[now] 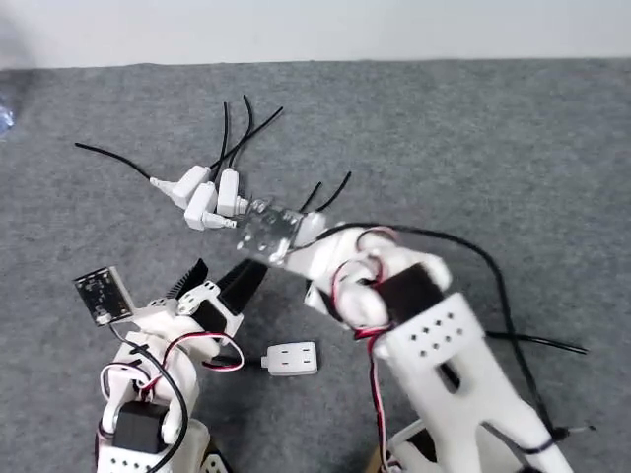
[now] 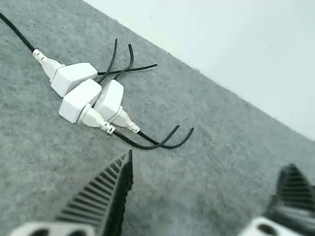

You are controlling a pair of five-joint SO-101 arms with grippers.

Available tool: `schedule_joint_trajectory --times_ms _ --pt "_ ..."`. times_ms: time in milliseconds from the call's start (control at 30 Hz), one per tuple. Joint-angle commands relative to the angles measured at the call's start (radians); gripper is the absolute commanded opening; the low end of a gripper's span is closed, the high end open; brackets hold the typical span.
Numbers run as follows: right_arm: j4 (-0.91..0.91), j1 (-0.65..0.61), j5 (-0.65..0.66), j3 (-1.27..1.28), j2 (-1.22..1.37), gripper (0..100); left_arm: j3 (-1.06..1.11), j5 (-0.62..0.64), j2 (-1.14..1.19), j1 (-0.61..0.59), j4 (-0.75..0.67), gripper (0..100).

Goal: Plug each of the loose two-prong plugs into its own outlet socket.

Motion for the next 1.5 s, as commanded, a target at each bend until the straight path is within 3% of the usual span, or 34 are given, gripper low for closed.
schedule_joint_trajectory --times_ms 0,467,1467 --pt "-0.087 -0.056 -0.032 0.026 -0.001 0.8 0.002 0.015 -0.008 -0.002 -0.025 46" --pt "0.065 -0.071 -0.080 -0.244 -0.010 0.8 0.010 0.015 -0.008 -0.002 -0.026 46" --pt "0.097 -0.105 -0.086 -0.270 -0.077 0.8 0.010 0.014 -0.008 -0.002 -0.026 46"
